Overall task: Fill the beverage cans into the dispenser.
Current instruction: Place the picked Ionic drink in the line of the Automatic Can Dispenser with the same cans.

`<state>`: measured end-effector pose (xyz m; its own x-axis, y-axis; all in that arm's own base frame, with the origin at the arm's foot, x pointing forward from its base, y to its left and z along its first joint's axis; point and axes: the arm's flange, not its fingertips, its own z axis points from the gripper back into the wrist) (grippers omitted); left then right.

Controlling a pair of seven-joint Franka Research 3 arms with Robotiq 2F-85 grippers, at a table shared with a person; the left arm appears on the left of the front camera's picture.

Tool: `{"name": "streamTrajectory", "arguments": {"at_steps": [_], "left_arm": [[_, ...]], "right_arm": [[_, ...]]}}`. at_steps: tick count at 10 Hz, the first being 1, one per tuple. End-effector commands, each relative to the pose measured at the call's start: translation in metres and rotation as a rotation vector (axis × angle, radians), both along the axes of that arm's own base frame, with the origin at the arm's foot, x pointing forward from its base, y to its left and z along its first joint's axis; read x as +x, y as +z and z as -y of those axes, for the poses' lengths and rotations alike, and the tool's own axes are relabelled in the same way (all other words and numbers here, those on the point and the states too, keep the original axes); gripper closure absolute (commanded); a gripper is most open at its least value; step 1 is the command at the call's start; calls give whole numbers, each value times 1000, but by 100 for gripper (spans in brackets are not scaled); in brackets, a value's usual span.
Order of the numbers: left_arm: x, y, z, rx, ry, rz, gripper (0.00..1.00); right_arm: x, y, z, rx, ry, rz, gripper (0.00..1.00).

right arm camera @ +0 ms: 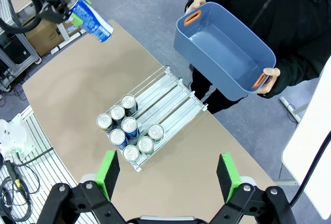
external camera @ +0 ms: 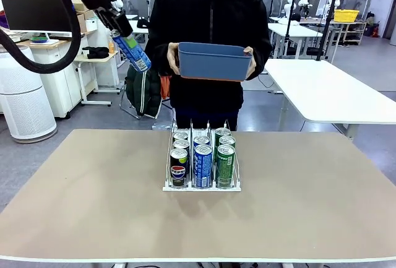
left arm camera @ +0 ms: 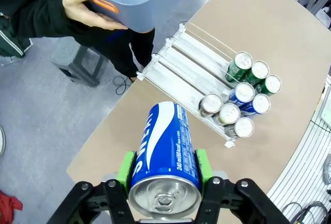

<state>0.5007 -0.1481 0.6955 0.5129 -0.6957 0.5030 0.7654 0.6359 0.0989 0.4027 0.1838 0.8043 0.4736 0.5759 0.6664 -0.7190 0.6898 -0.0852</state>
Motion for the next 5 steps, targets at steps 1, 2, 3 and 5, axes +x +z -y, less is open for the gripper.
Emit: {"name": "streamTrajectory", "arguments": {"at_steps": [1,2,3,5], "left_arm": [[-39,-18,30,53,59,14,43],[-52,-29,48,83,88,4,43],[-62,-38,62,89,35,-41,43],[-69,-56,86,107,-45,-106,43]], "right_arm": [[-1,0,0,2,0,-2,0],[-1,0,0,2,0,-2,0],[-1,0,0,2,0,-2,0],[-1,0,0,2,0,-2,0]]}}
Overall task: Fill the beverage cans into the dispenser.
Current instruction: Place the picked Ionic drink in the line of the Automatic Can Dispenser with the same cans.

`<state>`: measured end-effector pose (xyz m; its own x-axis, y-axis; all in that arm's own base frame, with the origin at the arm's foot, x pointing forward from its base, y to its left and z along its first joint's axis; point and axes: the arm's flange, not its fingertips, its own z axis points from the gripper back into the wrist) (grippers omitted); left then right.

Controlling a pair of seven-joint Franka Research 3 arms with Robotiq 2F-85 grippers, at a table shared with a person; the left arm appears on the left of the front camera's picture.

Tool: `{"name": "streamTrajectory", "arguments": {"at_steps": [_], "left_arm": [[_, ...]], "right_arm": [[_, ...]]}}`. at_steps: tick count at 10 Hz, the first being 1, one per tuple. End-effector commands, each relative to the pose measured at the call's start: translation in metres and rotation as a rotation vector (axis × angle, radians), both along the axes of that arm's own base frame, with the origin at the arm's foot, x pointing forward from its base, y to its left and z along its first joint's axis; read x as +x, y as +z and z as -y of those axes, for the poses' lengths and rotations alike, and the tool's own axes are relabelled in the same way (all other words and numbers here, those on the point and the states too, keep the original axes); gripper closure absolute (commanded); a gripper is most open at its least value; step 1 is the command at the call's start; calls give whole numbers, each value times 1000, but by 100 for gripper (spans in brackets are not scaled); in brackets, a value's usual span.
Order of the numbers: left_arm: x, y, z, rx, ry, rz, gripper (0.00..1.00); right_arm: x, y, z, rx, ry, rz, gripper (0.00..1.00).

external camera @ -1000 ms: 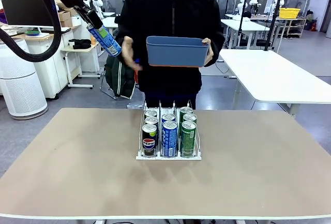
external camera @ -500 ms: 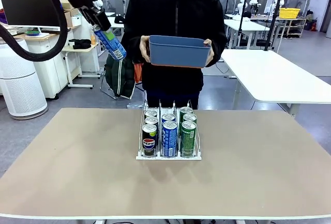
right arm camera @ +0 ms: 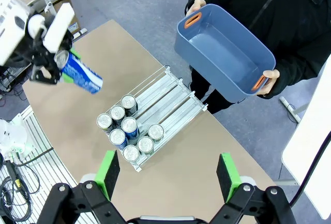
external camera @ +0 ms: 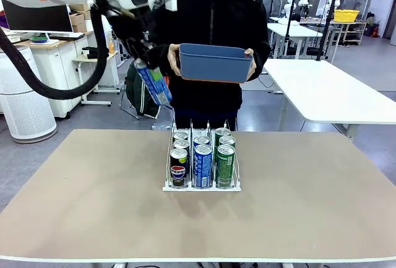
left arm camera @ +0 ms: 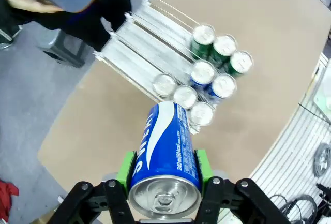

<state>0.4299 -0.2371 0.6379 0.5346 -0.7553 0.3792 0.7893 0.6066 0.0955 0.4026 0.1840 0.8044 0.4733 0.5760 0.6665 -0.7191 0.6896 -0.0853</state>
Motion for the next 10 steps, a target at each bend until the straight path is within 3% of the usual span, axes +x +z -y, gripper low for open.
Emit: {"name": "streamTrajectory", "arguments": {"at_steps": [1,2,3,9,10], "left_arm": [[-2,-5,6,4,-56,-37,43],[1,-7,6,-19,-98,-69,43],[-3,-9,10,10,-26,-25,43],[-2,-14,13,11,-44,-44,43],[-1,-20,17,-4,-2,-44,43]], "right_arm": [[-1,0,0,2,-1,-3,0],[-1,0,0,2,-1,-3,0],[-1,0,0,2,-1,-3,0],[-1,0,0,2,-1,-3,0],[-1,0,0,2,-1,-3,0]]}}
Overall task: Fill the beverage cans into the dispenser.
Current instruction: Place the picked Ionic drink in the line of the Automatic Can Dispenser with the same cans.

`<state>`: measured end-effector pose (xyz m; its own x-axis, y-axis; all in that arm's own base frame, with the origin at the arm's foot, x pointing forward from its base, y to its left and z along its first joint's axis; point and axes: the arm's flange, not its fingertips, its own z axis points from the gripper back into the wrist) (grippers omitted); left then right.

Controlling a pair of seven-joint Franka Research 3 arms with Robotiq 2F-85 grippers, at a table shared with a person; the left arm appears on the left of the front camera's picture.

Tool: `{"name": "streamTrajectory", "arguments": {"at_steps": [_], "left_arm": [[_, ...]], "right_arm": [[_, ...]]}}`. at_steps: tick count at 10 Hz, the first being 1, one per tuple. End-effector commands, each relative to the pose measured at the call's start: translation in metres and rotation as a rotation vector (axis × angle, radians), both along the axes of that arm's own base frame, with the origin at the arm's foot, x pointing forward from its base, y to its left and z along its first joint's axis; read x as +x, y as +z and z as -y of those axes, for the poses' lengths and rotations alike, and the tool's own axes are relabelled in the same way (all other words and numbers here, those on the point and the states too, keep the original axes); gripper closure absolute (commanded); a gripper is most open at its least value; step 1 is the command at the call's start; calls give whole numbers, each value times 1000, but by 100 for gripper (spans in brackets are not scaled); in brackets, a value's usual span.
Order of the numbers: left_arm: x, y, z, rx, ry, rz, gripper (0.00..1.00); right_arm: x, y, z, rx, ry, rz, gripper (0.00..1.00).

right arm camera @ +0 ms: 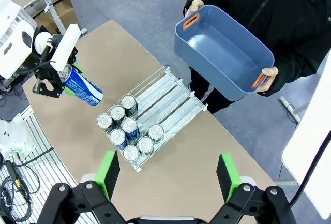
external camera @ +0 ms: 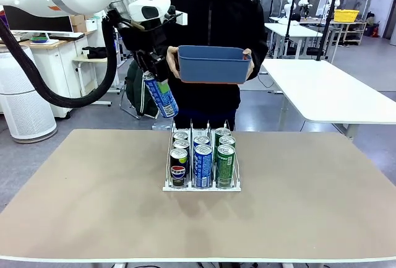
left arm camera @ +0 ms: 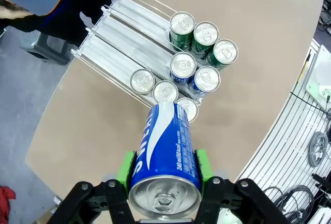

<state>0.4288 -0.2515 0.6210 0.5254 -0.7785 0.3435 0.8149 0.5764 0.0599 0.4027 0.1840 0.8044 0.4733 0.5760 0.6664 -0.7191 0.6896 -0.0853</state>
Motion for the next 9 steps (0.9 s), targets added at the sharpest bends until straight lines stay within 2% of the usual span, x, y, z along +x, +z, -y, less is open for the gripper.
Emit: {"name": "streamTrajectory", "arguments": {"at_steps": [1,3,5,6,8,9], "left_arm": [[-3,-10,11,-28,45,-17,43],[-14,-16,25,-3,68,35,43],[-36,-26,49,-27,36,72,43],[-49,-36,60,3,-15,82,43],[-67,-54,78,43,-102,158,43],[-76,-60,86,57,-114,155,62]], "right_arm": [[-1,0,0,2,-1,-2,0],[-1,0,0,2,-1,-2,0],[-1,0,0,2,-1,-2,0],[-1,0,0,2,-1,-2,0],[-1,0,0,2,-1,-2,0],[-1,0,0,2,-1,-2,0]]}}
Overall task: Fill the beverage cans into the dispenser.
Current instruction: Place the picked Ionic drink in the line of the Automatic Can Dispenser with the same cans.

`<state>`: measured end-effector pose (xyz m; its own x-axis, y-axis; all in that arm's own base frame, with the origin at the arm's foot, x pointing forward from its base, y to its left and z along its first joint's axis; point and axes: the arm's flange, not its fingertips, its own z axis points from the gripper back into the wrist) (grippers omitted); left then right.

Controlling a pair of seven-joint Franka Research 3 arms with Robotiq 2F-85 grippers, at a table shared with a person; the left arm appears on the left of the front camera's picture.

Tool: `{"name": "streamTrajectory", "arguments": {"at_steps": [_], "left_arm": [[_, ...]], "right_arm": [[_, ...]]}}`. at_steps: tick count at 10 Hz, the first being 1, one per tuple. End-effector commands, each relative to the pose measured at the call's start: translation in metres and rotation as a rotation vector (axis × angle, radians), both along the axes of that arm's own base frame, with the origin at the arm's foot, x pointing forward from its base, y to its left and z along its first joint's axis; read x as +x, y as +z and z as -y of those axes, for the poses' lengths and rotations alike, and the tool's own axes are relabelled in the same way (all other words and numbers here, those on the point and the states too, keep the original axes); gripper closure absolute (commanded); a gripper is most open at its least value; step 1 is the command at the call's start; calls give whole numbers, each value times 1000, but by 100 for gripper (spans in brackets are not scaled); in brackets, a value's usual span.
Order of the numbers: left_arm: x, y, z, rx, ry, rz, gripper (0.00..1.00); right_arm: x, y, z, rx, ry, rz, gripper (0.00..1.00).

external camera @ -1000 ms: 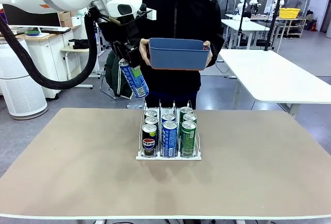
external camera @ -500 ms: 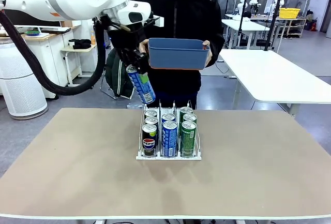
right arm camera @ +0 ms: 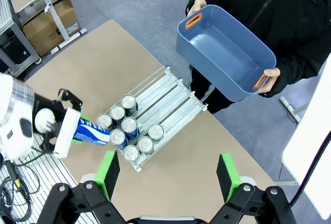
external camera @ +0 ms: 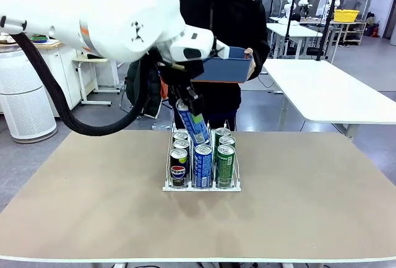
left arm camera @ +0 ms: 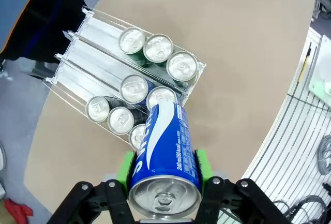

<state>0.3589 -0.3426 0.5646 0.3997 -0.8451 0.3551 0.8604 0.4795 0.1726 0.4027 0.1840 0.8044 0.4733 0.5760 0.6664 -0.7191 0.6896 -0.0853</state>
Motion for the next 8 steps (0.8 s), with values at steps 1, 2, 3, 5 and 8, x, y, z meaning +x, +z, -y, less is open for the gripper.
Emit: {"name": "streamTrajectory", "arguments": {"at_steps": [1,2,3,5,8], "left_arm": [[-10,-8,0,25,-11,64,62],[-16,-11,4,27,-28,53,82],[-22,-16,8,17,-45,31,62],[-25,-21,17,-27,-50,13,79],[-19,-18,14,36,-56,10,79]], "right_arm": [[-1,0,0,2,-1,-2,0],[-1,0,0,2,-1,-2,0],[-1,0,0,2,-1,-2,0],[-1,0,0,2,-1,-2,0],[-1,0,0,2,-1,-2,0]]}}
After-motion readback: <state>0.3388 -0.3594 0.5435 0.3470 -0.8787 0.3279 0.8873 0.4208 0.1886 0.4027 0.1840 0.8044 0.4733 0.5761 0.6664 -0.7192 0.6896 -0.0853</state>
